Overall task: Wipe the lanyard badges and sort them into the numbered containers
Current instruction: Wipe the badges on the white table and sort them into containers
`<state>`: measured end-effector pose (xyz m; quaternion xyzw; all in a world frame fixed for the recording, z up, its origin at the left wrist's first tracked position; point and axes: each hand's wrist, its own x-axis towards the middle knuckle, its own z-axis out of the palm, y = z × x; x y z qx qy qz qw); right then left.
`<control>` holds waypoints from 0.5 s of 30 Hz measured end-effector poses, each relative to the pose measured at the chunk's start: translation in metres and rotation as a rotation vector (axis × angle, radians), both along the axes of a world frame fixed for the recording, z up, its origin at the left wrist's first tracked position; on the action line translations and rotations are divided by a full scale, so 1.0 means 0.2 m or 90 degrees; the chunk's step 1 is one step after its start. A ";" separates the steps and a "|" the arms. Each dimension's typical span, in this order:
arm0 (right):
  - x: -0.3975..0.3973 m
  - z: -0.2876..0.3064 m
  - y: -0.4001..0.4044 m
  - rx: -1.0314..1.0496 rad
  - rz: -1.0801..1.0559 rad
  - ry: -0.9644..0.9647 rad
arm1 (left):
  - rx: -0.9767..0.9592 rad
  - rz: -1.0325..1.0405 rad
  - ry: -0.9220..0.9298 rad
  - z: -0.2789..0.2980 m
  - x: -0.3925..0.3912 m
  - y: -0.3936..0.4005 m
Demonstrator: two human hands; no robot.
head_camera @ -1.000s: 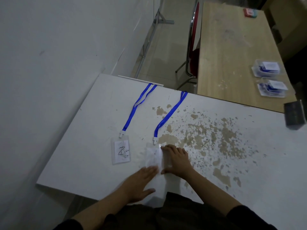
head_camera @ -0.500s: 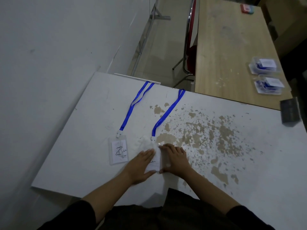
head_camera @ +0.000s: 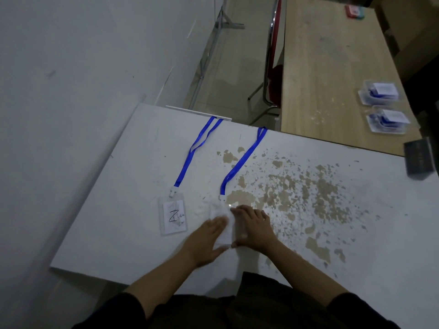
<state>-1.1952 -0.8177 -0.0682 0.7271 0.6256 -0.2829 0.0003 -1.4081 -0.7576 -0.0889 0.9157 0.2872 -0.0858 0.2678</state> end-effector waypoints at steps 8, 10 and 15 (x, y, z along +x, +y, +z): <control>0.00 0.01 -0.01 0.002 -0.010 0.014 | -0.014 0.097 -0.018 0.02 -0.10 -0.14; 0.00 0.00 -0.01 0.004 -0.011 0.016 | -0.010 0.071 -0.003 0.02 -0.14 -0.19; 0.00 -0.02 0.00 0.007 -0.015 0.014 | -0.012 -0.041 0.027 0.04 -0.11 -0.19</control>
